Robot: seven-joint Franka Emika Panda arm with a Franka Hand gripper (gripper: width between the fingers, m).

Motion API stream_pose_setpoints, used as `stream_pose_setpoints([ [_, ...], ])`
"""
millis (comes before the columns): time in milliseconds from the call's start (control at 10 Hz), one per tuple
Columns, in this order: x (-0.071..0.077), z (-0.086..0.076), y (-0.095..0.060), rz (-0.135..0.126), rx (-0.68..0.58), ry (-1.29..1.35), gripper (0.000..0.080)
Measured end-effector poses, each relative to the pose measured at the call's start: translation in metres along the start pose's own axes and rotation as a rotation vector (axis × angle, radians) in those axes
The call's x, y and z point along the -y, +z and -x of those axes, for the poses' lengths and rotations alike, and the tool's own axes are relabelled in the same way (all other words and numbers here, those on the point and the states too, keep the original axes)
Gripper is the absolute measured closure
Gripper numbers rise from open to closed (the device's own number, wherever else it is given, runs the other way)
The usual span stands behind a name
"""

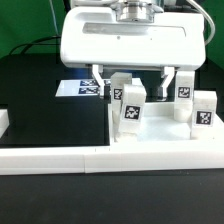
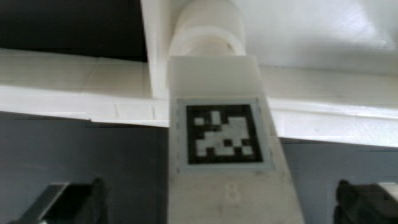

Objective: Assemble square table

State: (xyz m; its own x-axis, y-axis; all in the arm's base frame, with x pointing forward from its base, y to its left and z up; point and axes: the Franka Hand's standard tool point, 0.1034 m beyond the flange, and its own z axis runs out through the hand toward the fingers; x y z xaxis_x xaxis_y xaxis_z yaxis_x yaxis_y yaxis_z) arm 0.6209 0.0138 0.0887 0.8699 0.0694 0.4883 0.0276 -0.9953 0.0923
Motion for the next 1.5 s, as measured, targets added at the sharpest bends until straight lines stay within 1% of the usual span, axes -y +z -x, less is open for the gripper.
stream_pose_setpoints([
  [100,0.000,0.000,0.000,0.000,0.000,0.000,0.0152],
  [700,0.000,0.000,0.000,0.000,0.001,0.000,0.0151],
  [800,-0.003,0.004,0.000,-0.021,0.066,0.016,0.0151],
  [900,-0.002,0.003,-0.007,-0.068,0.169,0.039,0.0151],
  [1000,0.000,-0.008,-0.012,-0.094,0.196,0.048,0.0151],
  [1200,0.013,-0.005,-0.012,-0.148,0.348,0.070,0.0151],
  [1300,0.017,-0.002,-0.009,-0.159,0.442,0.072,0.0151],
  [1400,0.014,0.000,-0.006,-0.167,0.522,0.058,0.0151],
  [1500,0.005,0.000,-0.002,-0.158,0.573,0.037,0.0151],
])
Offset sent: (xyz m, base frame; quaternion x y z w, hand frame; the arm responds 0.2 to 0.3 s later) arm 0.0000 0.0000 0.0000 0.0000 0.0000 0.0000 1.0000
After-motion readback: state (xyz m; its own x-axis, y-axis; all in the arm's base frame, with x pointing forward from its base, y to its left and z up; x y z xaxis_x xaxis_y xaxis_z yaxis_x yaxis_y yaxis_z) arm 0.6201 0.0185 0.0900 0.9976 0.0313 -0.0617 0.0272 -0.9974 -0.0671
